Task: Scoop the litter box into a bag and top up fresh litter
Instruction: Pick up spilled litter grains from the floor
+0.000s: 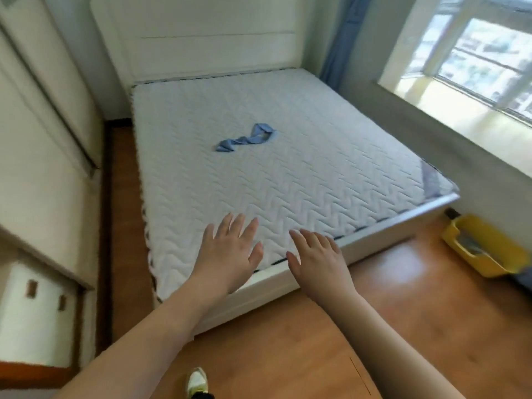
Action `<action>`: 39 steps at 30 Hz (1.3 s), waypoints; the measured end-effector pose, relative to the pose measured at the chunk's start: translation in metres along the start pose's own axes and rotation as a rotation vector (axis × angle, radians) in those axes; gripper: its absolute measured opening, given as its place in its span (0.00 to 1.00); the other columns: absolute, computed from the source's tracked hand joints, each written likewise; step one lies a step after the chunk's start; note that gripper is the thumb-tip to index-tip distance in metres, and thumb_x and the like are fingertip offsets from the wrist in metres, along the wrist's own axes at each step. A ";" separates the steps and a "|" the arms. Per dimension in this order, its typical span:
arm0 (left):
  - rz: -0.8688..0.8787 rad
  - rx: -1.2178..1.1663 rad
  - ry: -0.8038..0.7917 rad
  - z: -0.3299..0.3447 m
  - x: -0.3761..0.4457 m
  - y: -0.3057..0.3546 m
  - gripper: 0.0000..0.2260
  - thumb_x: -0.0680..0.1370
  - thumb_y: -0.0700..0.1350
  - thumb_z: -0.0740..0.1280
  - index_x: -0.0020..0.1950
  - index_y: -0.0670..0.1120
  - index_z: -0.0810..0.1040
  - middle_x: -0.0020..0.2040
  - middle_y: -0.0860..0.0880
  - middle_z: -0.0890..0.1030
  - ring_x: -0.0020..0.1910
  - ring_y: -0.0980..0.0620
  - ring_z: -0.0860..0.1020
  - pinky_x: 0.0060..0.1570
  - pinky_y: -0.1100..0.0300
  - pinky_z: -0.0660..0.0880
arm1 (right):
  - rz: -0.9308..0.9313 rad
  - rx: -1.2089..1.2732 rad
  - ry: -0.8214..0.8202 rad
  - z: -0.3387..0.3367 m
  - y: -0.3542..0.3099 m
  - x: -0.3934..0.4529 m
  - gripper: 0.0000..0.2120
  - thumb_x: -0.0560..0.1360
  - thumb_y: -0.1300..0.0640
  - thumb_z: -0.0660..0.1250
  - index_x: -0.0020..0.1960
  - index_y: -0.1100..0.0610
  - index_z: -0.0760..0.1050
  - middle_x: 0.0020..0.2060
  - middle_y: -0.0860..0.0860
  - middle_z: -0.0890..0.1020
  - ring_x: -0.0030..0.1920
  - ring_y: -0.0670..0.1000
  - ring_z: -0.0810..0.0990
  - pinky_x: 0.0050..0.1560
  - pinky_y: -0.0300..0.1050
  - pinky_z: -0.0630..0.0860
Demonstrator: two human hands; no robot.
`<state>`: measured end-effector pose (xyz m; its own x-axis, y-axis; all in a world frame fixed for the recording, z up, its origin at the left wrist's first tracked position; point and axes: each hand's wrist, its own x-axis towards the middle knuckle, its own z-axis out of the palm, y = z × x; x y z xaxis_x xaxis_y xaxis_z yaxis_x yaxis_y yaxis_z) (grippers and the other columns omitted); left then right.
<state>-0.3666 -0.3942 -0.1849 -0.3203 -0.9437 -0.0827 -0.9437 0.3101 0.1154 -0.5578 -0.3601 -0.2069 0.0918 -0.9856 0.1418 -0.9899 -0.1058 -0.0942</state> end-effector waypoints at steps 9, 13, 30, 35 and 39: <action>0.425 0.016 -0.035 0.024 0.073 0.174 0.33 0.76 0.61 0.39 0.76 0.51 0.64 0.75 0.48 0.66 0.76 0.47 0.61 0.69 0.43 0.60 | 0.418 0.062 -0.104 -0.020 0.153 -0.060 0.28 0.81 0.44 0.52 0.78 0.49 0.49 0.77 0.49 0.56 0.76 0.50 0.51 0.74 0.48 0.47; 0.592 0.036 -0.080 0.034 0.117 0.242 0.37 0.72 0.64 0.33 0.78 0.54 0.56 0.79 0.50 0.58 0.78 0.49 0.51 0.74 0.45 0.50 | 0.545 0.025 -0.101 -0.019 0.212 -0.065 0.28 0.80 0.43 0.49 0.78 0.49 0.48 0.77 0.50 0.55 0.77 0.50 0.52 0.76 0.50 0.47; 1.175 0.136 -0.047 0.062 0.271 0.503 0.31 0.79 0.63 0.36 0.79 0.55 0.54 0.79 0.48 0.59 0.79 0.47 0.52 0.76 0.43 0.46 | 1.053 0.019 -0.063 -0.046 0.439 -0.083 0.26 0.81 0.41 0.44 0.78 0.46 0.51 0.77 0.50 0.55 0.77 0.51 0.51 0.75 0.51 0.46; 1.242 0.156 -0.070 0.085 0.299 0.594 0.31 0.78 0.62 0.35 0.79 0.54 0.54 0.78 0.48 0.60 0.78 0.46 0.54 0.75 0.43 0.49 | 1.164 0.040 -0.076 -0.040 0.519 -0.111 0.26 0.81 0.41 0.44 0.78 0.46 0.50 0.77 0.49 0.54 0.77 0.50 0.50 0.76 0.51 0.45; 1.257 0.162 -0.088 0.097 0.317 0.662 0.30 0.79 0.62 0.37 0.79 0.54 0.53 0.79 0.48 0.59 0.79 0.47 0.52 0.75 0.44 0.48 | 1.192 0.046 -0.091 -0.038 0.585 -0.130 0.26 0.81 0.42 0.45 0.78 0.47 0.50 0.77 0.50 0.55 0.77 0.50 0.52 0.76 0.51 0.47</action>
<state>-1.1009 -0.4770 -0.2304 -0.9973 0.0187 -0.0707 0.0159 0.9991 0.0400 -1.1530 -0.2885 -0.2427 -0.8721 -0.4722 -0.1285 -0.4528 0.8782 -0.1545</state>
